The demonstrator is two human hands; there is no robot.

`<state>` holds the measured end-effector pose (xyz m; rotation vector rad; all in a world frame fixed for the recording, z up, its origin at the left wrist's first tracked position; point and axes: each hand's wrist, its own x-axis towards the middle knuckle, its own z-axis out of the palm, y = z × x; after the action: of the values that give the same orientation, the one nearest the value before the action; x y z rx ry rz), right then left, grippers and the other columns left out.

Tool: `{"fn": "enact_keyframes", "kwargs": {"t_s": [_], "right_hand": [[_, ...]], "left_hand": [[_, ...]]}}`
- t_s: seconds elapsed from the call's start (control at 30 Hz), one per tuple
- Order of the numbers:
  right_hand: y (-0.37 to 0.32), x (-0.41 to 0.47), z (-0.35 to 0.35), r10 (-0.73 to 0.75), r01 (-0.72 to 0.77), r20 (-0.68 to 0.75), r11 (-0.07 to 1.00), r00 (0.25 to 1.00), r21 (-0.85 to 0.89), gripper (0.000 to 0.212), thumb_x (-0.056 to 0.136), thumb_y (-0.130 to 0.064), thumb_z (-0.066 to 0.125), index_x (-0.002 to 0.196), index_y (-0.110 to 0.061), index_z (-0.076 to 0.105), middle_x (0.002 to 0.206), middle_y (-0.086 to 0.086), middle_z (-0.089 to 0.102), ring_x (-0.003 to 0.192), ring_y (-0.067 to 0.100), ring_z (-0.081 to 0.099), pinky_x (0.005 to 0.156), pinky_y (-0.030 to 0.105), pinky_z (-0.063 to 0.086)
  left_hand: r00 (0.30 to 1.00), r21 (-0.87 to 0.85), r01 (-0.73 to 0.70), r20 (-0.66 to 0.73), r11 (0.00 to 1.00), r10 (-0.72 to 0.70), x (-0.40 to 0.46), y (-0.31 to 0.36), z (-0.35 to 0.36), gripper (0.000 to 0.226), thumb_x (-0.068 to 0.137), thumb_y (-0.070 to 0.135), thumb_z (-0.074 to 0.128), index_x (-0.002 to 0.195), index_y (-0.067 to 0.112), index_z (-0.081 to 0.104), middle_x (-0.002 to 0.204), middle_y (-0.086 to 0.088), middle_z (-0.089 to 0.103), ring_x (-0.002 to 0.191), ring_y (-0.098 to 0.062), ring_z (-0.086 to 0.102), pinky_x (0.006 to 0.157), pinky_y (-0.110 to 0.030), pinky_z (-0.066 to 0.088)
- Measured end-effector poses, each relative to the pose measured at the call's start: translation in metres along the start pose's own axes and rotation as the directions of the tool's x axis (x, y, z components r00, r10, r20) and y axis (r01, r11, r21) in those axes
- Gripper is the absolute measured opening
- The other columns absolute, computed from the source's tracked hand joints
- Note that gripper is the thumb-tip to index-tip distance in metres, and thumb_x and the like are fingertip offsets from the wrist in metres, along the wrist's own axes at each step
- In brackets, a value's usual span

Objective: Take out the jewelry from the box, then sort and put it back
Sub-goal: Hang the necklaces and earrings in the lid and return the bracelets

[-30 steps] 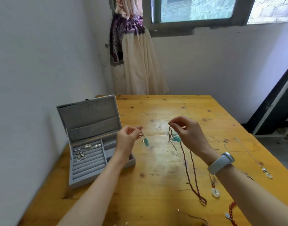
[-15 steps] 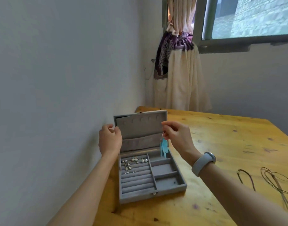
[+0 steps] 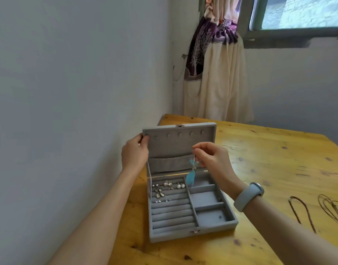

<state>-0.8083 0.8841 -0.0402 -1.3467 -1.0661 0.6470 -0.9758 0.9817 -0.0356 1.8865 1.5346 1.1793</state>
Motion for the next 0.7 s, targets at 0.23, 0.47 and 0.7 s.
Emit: {"fn": "enact_keyframes", "kwargs": {"t_s": [0.23,0.47,0.7], "right_hand": [[-0.009,-0.015,-0.003,-0.016,0.018,-0.033,0.997,0.999,0.078,0.02,0.084,-0.001,0.058,0.077,-0.017,0.066,0.068,0.003,0.062,0.057,0.005,0.056,0.056,0.014,0.048],[-0.003,-0.008,0.029,-0.015,0.014,-0.203,1.0,0.979,-0.003,0.01,0.084,-0.008,0.06,0.088,-0.015,0.066,0.077,-0.003,0.063,0.073,0.008,0.059,0.076,0.022,0.051],[0.003,-0.005,0.053,-0.123,0.1,-0.332,0.991,0.935,-0.088,0.007,0.085,-0.008,0.059,0.091,-0.008,0.063,0.075,-0.011,0.056,0.069,-0.005,0.052,0.066,-0.001,0.04]], "left_hand": [[0.994,-0.023,-0.073,0.074,0.997,0.075,-0.04,0.017,0.013,0.026,0.093,0.027,0.047,0.095,0.009,0.066,0.095,-0.014,0.069,0.089,-0.033,0.06,0.073,-0.037,0.047],[0.993,-0.068,-0.048,0.105,0.996,0.055,-0.046,0.021,0.007,0.026,0.091,0.03,0.052,0.103,0.014,0.069,0.103,-0.005,0.07,0.097,-0.023,0.061,0.085,-0.035,0.048],[0.992,-0.064,-0.075,0.101,0.995,0.081,-0.045,0.017,0.007,0.026,0.091,0.03,0.052,0.108,0.017,0.067,0.104,-0.004,0.069,0.099,-0.021,0.06,0.084,-0.035,0.048]]}}
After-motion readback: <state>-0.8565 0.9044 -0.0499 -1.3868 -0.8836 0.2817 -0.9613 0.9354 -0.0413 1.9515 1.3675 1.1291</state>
